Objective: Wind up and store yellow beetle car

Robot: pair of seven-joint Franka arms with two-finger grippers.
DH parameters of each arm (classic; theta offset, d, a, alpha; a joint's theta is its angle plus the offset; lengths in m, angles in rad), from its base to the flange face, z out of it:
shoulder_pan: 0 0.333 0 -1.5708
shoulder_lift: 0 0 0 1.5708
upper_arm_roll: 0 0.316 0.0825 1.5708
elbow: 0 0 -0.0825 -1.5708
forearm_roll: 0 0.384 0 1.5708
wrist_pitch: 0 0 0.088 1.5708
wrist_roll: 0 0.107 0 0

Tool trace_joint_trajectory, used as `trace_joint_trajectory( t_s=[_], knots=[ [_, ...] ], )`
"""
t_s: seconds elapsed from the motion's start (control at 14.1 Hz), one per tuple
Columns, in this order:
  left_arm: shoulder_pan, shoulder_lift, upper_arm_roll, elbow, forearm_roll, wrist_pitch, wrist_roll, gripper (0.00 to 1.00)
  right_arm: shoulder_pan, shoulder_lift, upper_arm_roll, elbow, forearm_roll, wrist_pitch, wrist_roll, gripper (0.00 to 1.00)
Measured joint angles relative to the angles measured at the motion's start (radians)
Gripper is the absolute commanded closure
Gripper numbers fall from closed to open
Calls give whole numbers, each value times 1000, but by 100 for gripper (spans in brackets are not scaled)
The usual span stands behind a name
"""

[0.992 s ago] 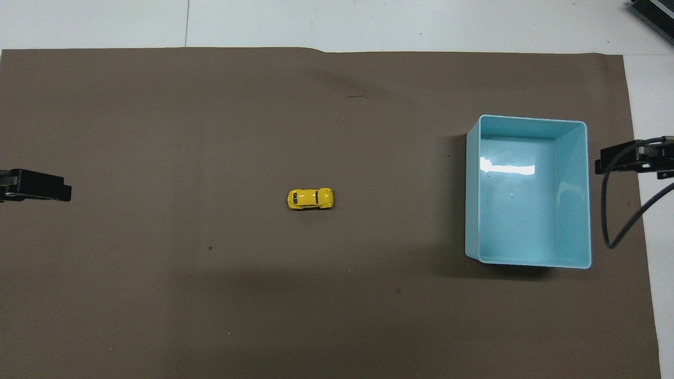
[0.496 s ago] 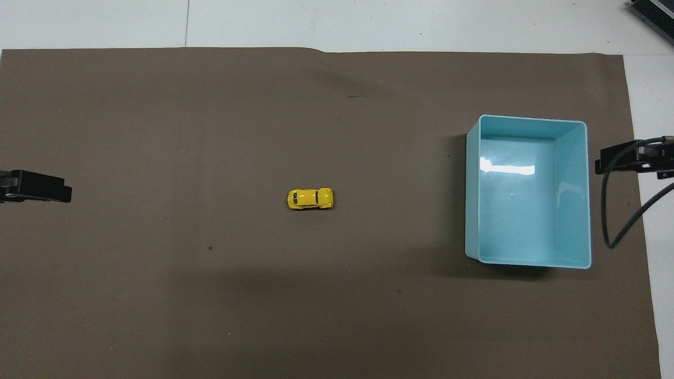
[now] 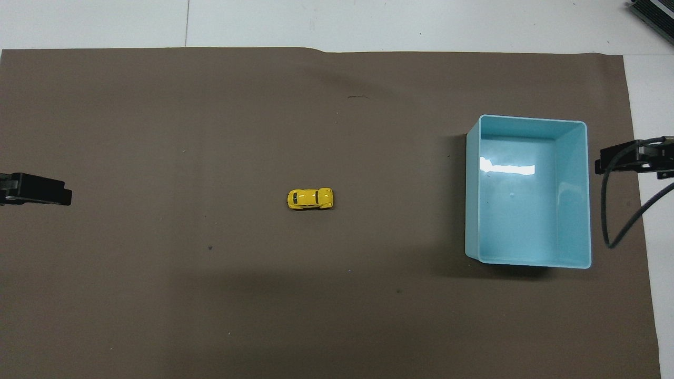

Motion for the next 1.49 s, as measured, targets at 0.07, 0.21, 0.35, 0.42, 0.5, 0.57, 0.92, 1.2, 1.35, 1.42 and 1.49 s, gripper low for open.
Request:
trace_joint_trajectory(
  t_s=[0.07, 0.21, 0.35, 0.42, 0.5, 0.57, 0.92, 1.2, 1.35, 1.42, 1.49],
  knots=[
    [0, 0, 0, 0, 0, 0, -22, 0, 0, 0, 0, 0, 0, 0, 0, 0],
    [0, 0, -1, 0, 0, 0, -79, 0, 0, 0, 0, 0, 0, 0, 0, 0],
    [-1, 0, -4, 0, -1, 0, -148, 0, 0, 0, 0, 0, 0, 0, 0, 0],
    [-1, 0, -5, 0, -1, 0, -180, 0, 0, 0, 0, 0, 0, 0, 0, 0],
    [-1, 0, -6, 0, -1, 0, -210, 0, 0, 0, 0, -1, 0, -2, 0, 0],
    [-1, 0, -6, 0, -1, 0, -243, 0, 0, 0, 0, -1, 0, -4, 0, 0],
    [-1, 0, -9, -1, -1, -4, -506, 0, 0, 0, 0, -1, 0, -4, 0, 0],
    [-1, -9, -12, -28, -2, -6, -631, 0, 0, 0, 0, -2, 0, -4, 0, 0],
    [-2, -12, -16, -43, -2, -3, -690, 0, 0, 0, 0, -2, 0, -4, 0, 0],
    [-2, -12, -17, -45, -2, 1, -701, 0, 0, 0, 0, -2, 0, -4, 0, 0],
    [-2, -12, -17, -46, -2, 7, -707, 0, 0, 0, 0, -2, 0, -4, 0, 0]
  ],
)
